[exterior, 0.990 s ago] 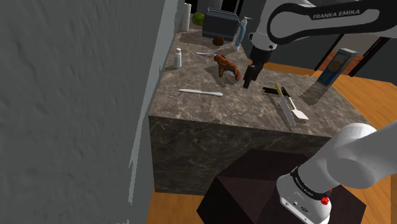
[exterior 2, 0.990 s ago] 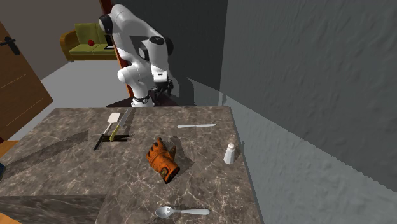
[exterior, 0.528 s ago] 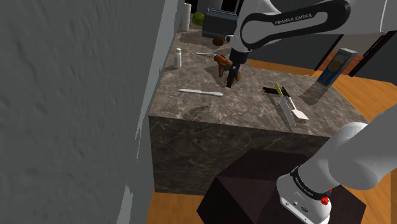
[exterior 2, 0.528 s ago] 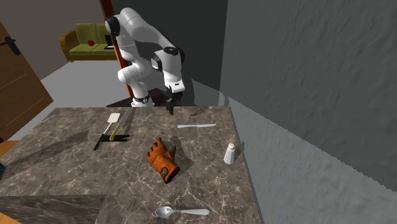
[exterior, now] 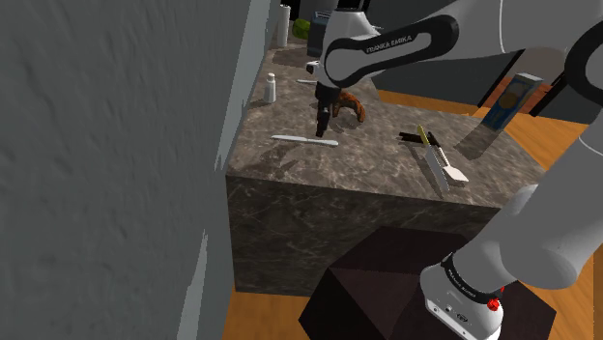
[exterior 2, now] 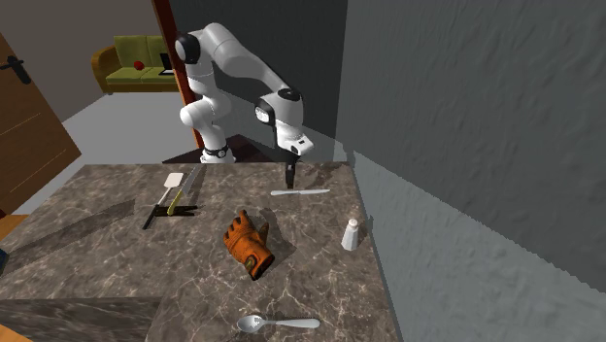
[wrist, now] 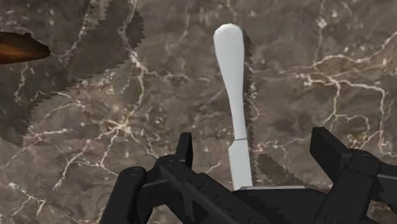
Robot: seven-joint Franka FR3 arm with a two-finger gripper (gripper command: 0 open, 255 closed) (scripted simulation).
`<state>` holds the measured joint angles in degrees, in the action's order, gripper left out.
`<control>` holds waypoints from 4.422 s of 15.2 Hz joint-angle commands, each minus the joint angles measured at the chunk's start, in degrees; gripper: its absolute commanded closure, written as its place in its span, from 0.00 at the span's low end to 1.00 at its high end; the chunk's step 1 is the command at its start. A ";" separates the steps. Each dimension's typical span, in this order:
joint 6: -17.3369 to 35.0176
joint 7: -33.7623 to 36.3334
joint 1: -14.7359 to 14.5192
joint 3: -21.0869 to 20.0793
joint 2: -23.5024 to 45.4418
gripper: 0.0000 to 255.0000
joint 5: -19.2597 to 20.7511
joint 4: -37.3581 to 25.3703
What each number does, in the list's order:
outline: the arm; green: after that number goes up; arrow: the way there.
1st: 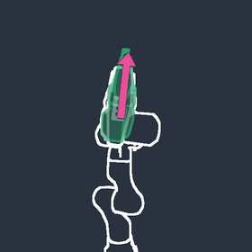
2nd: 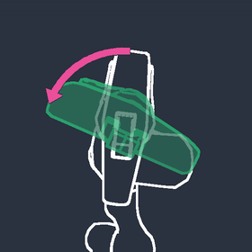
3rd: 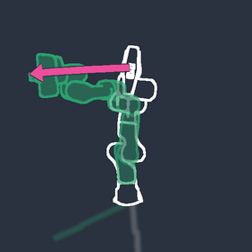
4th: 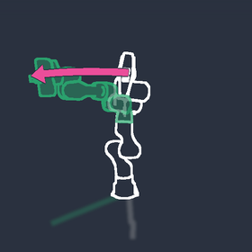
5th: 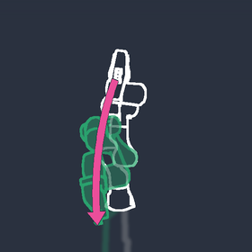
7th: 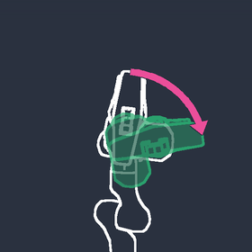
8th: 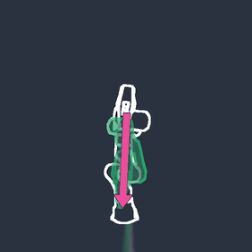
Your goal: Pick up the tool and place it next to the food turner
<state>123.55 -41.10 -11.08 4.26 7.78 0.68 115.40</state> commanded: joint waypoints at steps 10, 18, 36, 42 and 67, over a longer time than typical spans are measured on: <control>6.21 -2.65 -0.25 -0.74 5.84 0.00 -0.33 -0.12; 6.19 -2.65 -0.25 -0.74 5.84 1.00 -0.33 -0.13; -0.71 -2.60 -0.31 -0.69 2.17 1.00 -0.11 -3.36; -4.81 -2.59 -0.34 -0.68 0.52 1.00 -0.02 -5.82; -5.24 -20.57 13.66 11.71 -45.91 1.00 11.21 39.22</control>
<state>118.40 -60.50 1.64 15.06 -36.82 11.02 153.47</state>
